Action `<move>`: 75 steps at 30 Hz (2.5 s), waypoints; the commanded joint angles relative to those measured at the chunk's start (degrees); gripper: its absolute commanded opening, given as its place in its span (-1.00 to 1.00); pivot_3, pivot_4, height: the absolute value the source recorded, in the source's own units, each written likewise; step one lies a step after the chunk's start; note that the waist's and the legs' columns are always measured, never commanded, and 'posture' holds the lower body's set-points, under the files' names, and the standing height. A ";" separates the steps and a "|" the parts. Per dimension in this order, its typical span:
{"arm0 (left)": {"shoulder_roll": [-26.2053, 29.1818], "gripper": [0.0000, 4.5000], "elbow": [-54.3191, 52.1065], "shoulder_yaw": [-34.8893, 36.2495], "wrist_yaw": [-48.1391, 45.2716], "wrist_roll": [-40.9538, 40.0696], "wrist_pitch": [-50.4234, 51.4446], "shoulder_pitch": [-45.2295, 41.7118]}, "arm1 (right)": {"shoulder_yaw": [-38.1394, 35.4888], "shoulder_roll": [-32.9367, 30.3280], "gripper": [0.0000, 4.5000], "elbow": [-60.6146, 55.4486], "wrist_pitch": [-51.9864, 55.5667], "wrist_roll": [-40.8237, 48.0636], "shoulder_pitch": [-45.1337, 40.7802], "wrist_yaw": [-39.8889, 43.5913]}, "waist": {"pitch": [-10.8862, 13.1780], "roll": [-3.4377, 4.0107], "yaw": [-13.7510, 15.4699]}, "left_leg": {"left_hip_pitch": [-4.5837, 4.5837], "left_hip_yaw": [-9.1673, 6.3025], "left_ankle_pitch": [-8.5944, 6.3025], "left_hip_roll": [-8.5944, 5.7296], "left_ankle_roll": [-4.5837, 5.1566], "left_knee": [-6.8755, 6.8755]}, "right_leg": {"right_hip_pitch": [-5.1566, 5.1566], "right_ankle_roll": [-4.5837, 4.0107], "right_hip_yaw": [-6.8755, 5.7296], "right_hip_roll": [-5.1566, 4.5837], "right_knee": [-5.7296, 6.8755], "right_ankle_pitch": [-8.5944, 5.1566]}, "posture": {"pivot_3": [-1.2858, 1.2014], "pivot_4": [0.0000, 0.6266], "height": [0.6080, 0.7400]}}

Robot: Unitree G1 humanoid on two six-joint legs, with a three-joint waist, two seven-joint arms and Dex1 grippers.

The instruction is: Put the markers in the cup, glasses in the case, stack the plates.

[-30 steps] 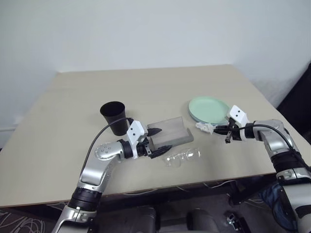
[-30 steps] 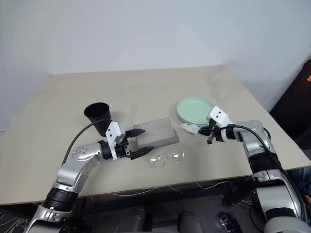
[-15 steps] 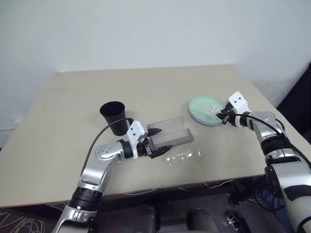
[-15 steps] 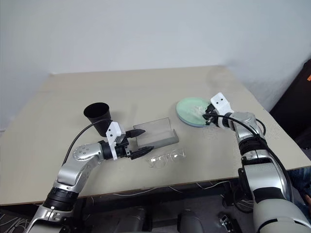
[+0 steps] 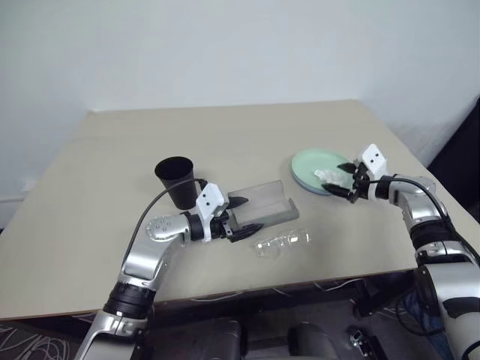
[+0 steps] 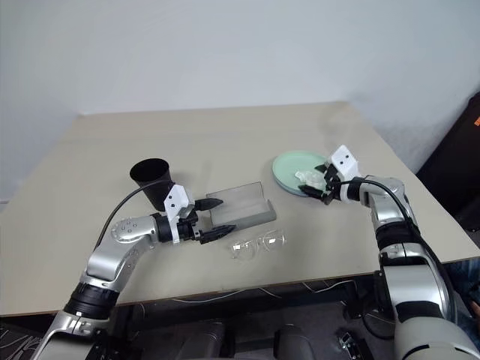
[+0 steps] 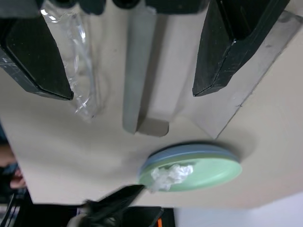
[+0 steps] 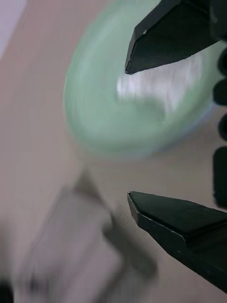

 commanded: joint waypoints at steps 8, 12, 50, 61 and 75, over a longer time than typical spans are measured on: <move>0.02 0.92 5.78 -9.66 -10.20 4.38 2.97 -12.90 | -0.22 0.00 0.91 -11.99 3.00 3.02 7.92 3.41 | 0.00 0.00 -0.23 | 0.00 -0.01 -0.01 0.05 -0.01 0.11 | -0.04 0.10 0.00 0.02 0.07 0.08 | 0.03 -1.00 0.97; -1.36 0.92 10.36 -14.74 -14.15 8.25 1.74 -18.34 | -0.58 1.34 0.91 -13.51 3.29 3.17 9.38 1.67 | 0.00 0.01 -0.21 | 0.00 0.00 -0.01 0.05 -0.01 0.12 | -0.04 0.10 0.01 0.02 0.05 0.08 | 0.03 -1.00 0.97; -10.29 -0.31 24.88 -21.78 -20.13 20.80 1.81 -26.32 | -2.44 -0.43 0.93 -24.06 1.72 9.90 18.22 4.90 | 0.02 -0.03 -0.08 | -0.07 -0.08 -0.02 0.06 0.00 0.32 | -0.03 0.12 0.04 0.00 0.03 0.09 | 0.03 -1.00 0.97; -9.69 -0.99 24.67 -21.63 -21.64 21.01 1.87 -26.61 | -2.14 -0.29 0.93 -24.01 1.24 9.03 17.87 4.31 | 0.02 -0.03 -0.08 | -0.06 -0.08 -0.02 0.07 0.00 0.32 | -0.02 0.12 0.04 0.00 0.03 0.09 | 0.03 -1.00 0.97; -8.90 -0.99 24.29 -19.23 -22.36 19.65 1.51 -28.00 | -1.95 -0.07 0.93 -21.83 -0.22 8.28 16.32 2.95 | 0.02 -0.03 -0.11 | -0.05 -0.09 -0.02 0.10 0.00 0.34 | -0.03 0.12 0.03 0.00 0.05 0.09 | 0.03 -1.00 0.97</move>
